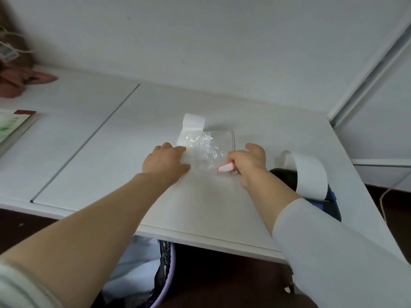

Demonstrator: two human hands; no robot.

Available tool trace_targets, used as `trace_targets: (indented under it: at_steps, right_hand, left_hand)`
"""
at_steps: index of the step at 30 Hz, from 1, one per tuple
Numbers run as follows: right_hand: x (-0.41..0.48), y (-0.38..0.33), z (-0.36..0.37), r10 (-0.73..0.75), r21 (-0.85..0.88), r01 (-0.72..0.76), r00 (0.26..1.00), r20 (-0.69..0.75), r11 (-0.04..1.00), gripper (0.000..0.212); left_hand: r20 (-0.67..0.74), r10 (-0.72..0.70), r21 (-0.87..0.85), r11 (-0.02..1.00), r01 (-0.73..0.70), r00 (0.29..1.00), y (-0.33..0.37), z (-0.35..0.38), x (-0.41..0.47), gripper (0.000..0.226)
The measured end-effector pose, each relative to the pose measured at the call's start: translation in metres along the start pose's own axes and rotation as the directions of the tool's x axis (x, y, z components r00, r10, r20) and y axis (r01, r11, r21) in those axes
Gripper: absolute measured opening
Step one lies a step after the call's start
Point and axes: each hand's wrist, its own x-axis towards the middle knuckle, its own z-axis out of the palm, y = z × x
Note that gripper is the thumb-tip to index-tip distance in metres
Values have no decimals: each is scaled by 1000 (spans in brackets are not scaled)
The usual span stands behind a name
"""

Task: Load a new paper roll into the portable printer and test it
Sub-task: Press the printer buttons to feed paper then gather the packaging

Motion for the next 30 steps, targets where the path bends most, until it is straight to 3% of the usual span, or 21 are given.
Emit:
trace_targets:
  at_steps: [1,4,6,9,12,17,21,24,26,30]
  right_hand:
    - [-2,-3,-1,10,71,-9,1000,-16,997,31]
    - [-4,-8,-9,-6,188,12,999,-35,982,46]
    - [-14,-12,-15,-3,271,6,1000,-10,963,37]
    - [-37,-18,-16,27,307,-43,998,57,951,25]
    - [-67,-22,-9,-6,255,-35,987,160,966,24]
    - [-127,-22,17,-59,81,32,931,359,996,26]
    - [-168,-8,44,-83,-85,133,895,439,987,25]
    - [-187,11,62,-134,-299,296,877,461,907,5]
    - [-197,26,73,-65,-423,314,859,508,850,3]
    - [-204,59,89,218,-594,182,815,537,784,20]
  left_hand:
    - [-26,-6,-12,1000,5,1000,-1,-1,-1,36]
    - [-70,-93,-164,983,81,993,-7,-4,-6,19]
    - [-66,-193,-326,932,162,979,-14,-9,-12,19]
    - [-21,-363,-640,721,266,932,-24,-20,-24,32]
    - [52,-466,-821,483,303,883,-33,-34,-47,23]
    - [59,-488,-834,455,311,871,-57,-51,-104,36]
    - [21,-534,-776,525,350,845,-97,-50,-141,27]
    - [29,-566,-730,551,404,824,-128,-44,-168,19]
    - [92,-581,-709,532,463,809,-145,-34,-184,28]
    - [258,-616,-686,425,590,744,-168,-8,-204,33]
